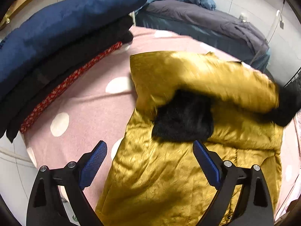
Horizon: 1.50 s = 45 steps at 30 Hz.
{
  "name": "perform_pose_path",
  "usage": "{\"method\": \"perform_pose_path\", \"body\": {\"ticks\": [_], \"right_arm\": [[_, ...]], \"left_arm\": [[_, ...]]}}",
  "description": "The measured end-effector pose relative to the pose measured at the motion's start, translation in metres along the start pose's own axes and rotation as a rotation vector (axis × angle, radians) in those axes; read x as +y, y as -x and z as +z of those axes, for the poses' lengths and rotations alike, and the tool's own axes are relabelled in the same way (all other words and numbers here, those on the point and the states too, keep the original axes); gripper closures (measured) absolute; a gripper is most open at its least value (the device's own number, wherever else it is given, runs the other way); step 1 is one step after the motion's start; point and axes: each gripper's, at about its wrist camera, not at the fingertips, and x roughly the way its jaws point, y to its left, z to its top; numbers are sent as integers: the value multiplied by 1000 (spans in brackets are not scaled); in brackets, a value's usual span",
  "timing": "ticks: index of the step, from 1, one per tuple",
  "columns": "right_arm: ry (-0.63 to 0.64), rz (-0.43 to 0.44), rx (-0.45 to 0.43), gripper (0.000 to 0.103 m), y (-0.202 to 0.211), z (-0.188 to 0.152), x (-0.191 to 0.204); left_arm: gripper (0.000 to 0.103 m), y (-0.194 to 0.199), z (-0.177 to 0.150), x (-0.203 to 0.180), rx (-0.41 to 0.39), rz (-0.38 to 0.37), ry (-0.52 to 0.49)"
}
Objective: Fold large clothes
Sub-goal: 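Lay the folded side flat on the jacket and open the right tool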
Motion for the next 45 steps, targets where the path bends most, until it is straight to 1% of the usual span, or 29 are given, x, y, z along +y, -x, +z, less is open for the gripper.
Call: {"method": "perform_pose_path", "body": {"ticks": [1, 4, 5, 6, 7, 8, 9, 10, 12, 13, 14, 16, 17, 18, 19, 21, 23, 24, 25, 27, 28, 30, 33, 35, 37, 45], "right_arm": [[-11, -18, 52, 92, -11, -9, -11], [-63, -21, 183, 89, -47, -30, -33], [-83, -17, 203, 85, -55, -36, -37], [-102, -14, 222, 73, -61, -40, -41], [-124, -37, 235, 68, -65, -43, -44], [-143, -58, 225, 59, -62, -44, -46], [-165, -72, 204, 55, -56, -45, -47], [-187, -95, 175, 55, -47, -43, -48], [-178, -170, 101, 55, -25, -35, -43], [-144, -218, 46, 55, -11, -31, -38], [-104, -244, 3, 55, -1, -26, -31], [-19, -246, -44, 52, 7, -16, -16], [12, -228, -44, 42, 6, -13, -9], [35, -199, -35, 40, 2, -11, -3], [66, -163, -14, 40, -8, -10, 4], [140, -150, 18, 40, -25, -13, 17], [224, -175, 65, 40, -52, -19, 29], [248, -202, 99, 40, -64, -21, 33], [265, -227, 137, 40, -78, -24, 33], [276, -246, 164, 40, -95, -29, 28], [281, -258, 178, 40, -105, -30, 24], [287, -278, 209, 40, -121, -31, 16], [298, -278, 222, 38, -134, -29, 10], [303, -285, 229, 34, -140, -26, 10], [303, -286, 235, 33, -144, -22, 8], [279, -282, 225, 30, -148, -18, 9]], "left_arm": [[13, 0, 3, -2, -2, -6, -7], [13, -1, 16, -15, -17, -23, -51], [13, -1, 21, -21, -21, -27, -69], [13, -1, 28, -29, -34, -33, -102], [13, 0, 33, -35, -44, -34, -122], [13, 1, 39, -41, -59, -33, -147], [13, 3, 47, -48, -79, -31, -175], [13, 5, 53, -53, -94, -30, -193], [13, 7, 71, -63, -120, -45, -214], [11, 5, 77, -66, -117, -51, -218], [11, 2, 83, -70, -107, -60, -225], [11, -10, 95, -82, -83, -76, -250], [11, -17, 97, -88, -71, -78, -266], [11, -28, 99, -98, -47, -77, -293], [11, -37, 99, -106, -25, -72, -315], [11, -55, 96, -119, 18, -68, -350], [10, -70, 89, -129, 58, -58, -375], [6, -78, 84, -134, 68, -36, -393], [6, -83, 79, -137, 73, -20, -411], [6, -96, 71, -143, 90, 10, -451], [6, -102, 68, -144, 103, 15, -462], [6, -118, 63, -143, 151, 8, -472], [5, -136, 62, -138, 195, -10, -435], [5, -143, 65, -134, 205, -23, -405], [5, -150, 68, -134, 214, -27, -394], [5, -157, 68, -134, 212, -18, -417]]}}
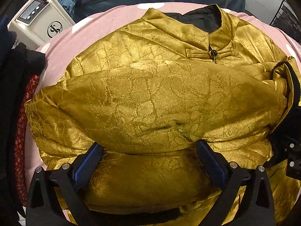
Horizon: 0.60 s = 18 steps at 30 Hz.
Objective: Fold large clothes
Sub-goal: 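Lay the folded side flat on the jacket and open the right tool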
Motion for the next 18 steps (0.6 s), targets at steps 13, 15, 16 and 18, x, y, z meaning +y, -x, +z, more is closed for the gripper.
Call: {"method": "perform_pose_path", "body": {"ticks": [13, 15, 16, 18], "right_arm": [[-293, 109, -128, 30, 67, -71, -49], [-338, 121, -103, 30, 64, -88, -57], [-362, 128, -84, 30, 62, -96, -63], [-396, 141, -60, 30, 60, -111, -68]], "left_arm": [[6, 80, -46, 20, -141, -133, 115], [6, 87, -60, 23, -143, -162, 147], [6, 88, -65, 24, -137, -167, 157], [6, 87, -84, 24, -110, -173, 177]]}}
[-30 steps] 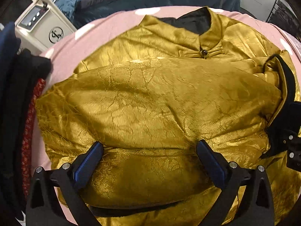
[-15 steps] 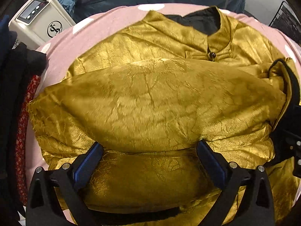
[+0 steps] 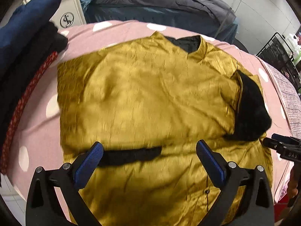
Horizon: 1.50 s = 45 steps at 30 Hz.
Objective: Fold large clothes
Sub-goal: 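Lay the folded side flat on the jacket and open the right tool, then grasp the jacket hem with both tools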
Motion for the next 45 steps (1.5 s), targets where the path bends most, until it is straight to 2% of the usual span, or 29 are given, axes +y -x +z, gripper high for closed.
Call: {"method": "perform_pose_path", "body": {"ticks": [4, 12, 21, 26, 32, 37, 40, 42, 45], "right_arm": [[-51, 20, 39, 30, -2, -21, -18], [-110, 32, 96, 30, -9, -61, -55], [-139, 51, 114, 30, -6, -95, -85], [-153, 35, 125, 30, -2, -117, -104], [-248, 87, 153, 30, -1, -141, -137], [-221, 142, 199, 30, -7, -161, -146], [-175, 170, 228, 30, -8, -177, -143], [-160, 208, 256, 39, -7, -185, -138], [-121, 252, 286, 46, -6, -201, -132]], "left_arm": [[6, 0, -24, 19, 36, 0, 50], [6, 19, -67, 85, 64, 7, 185], [6, 20, -113, 129, 131, 3, 297], [6, 11, -134, 136, 157, 8, 275], [7, 2, -152, 143, 175, 3, 220], [7, -7, -173, 162, 216, -59, 246], [7, -6, -186, 166, 218, -88, 229], [8, -2, -199, 168, 225, -137, 231], [11, 2, -214, 168, 238, -209, 239]]}}
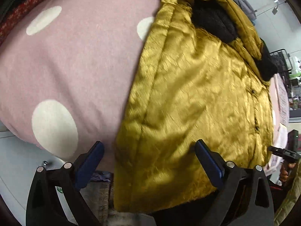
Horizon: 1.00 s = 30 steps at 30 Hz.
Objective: Fold large clothes
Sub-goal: 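Grasp the jacket hem with both tools, then lift the hem with both tools and fold it toward the collar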
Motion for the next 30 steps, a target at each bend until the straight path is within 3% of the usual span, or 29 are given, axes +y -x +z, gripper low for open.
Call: {"method": "perform_pose_path", "body": {"ticks": [3, 6, 11, 13, 14, 17, 20, 24, 30], "right_arm": [[-7, 46, 39, 49, -1, -12, -1], [-14, 60, 69, 58, -7, -16, 0], [-9, 71, 100, 76, -18, -8, 17], [7, 75, 106, 80, -19, -4, 28], [10, 83, 106, 82, -19, -1, 35], [16, 131, 88, 85, -12, 8, 52], [32, 151, 29, 87, 0, 26, 75], [46, 130, -118, 90, 31, 57, 97], [-10, 53, -339, 92, 96, 117, 81]], "left_arm": [[25, -2, -17, -1, 56, -79, 0], [38, 0, -24, -4, 64, -51, -36], [56, 3, -31, 3, 73, -70, -6], [76, 13, -28, 9, 86, -84, 7], [79, 18, -22, 9, 87, -100, 28], [85, 38, -1, -6, 3, -196, 48], [87, 53, 17, -20, -65, -215, 33], [90, 71, 51, -32, -168, -170, 29], [92, 90, 108, -20, -277, -85, 87]]}}
